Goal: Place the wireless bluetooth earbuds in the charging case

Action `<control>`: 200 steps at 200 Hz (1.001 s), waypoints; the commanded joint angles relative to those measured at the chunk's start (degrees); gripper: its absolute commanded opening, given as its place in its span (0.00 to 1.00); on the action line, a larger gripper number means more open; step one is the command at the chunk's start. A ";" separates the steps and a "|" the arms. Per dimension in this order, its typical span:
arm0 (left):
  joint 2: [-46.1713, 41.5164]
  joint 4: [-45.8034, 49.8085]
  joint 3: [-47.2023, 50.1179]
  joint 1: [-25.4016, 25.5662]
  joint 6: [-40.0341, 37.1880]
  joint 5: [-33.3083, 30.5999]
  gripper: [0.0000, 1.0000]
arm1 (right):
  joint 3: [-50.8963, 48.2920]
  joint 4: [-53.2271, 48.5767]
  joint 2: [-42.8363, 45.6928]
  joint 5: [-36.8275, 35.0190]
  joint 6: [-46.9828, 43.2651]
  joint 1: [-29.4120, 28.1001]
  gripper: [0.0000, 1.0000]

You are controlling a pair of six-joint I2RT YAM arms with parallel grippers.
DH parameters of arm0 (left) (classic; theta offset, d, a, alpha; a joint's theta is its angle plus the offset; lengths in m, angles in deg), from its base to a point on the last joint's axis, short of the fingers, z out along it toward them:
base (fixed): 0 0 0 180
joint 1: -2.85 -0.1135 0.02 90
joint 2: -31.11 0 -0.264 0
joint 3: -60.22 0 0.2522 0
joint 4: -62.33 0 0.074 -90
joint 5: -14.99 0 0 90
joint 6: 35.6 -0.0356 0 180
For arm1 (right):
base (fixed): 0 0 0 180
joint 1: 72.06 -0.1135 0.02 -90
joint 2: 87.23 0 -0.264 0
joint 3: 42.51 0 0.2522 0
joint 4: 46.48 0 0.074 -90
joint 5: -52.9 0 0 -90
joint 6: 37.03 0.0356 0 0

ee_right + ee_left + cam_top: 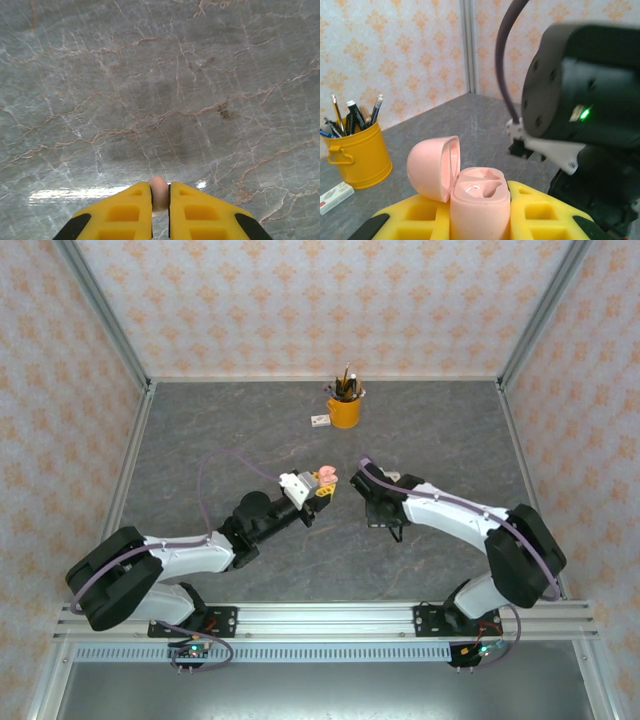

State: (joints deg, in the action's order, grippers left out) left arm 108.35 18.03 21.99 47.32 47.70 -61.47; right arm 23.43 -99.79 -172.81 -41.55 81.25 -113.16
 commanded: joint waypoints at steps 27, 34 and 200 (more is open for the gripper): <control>1.87 -10.58 -0.55 -1.52 1.11 4.55 0.00 | 3.85 -2.88 -6.71 0.16 1.04 0.06 0.12; 2.57 -11.77 -0.80 -1.94 1.35 5.15 0.00 | 4.66 -3.40 -7.76 0.06 0.87 0.08 0.12; 6.35 -15.93 -3.55 -10.54 5.74 10.18 0.00 | 1.77 -8.00 0.03 3.17 1.96 2.78 0.39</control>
State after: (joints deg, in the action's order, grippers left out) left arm 114.05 5.04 20.18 37.29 52.68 -52.66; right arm 29.25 -105.08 -175.72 -39.04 82.47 -110.52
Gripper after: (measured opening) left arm 0.225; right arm 0.360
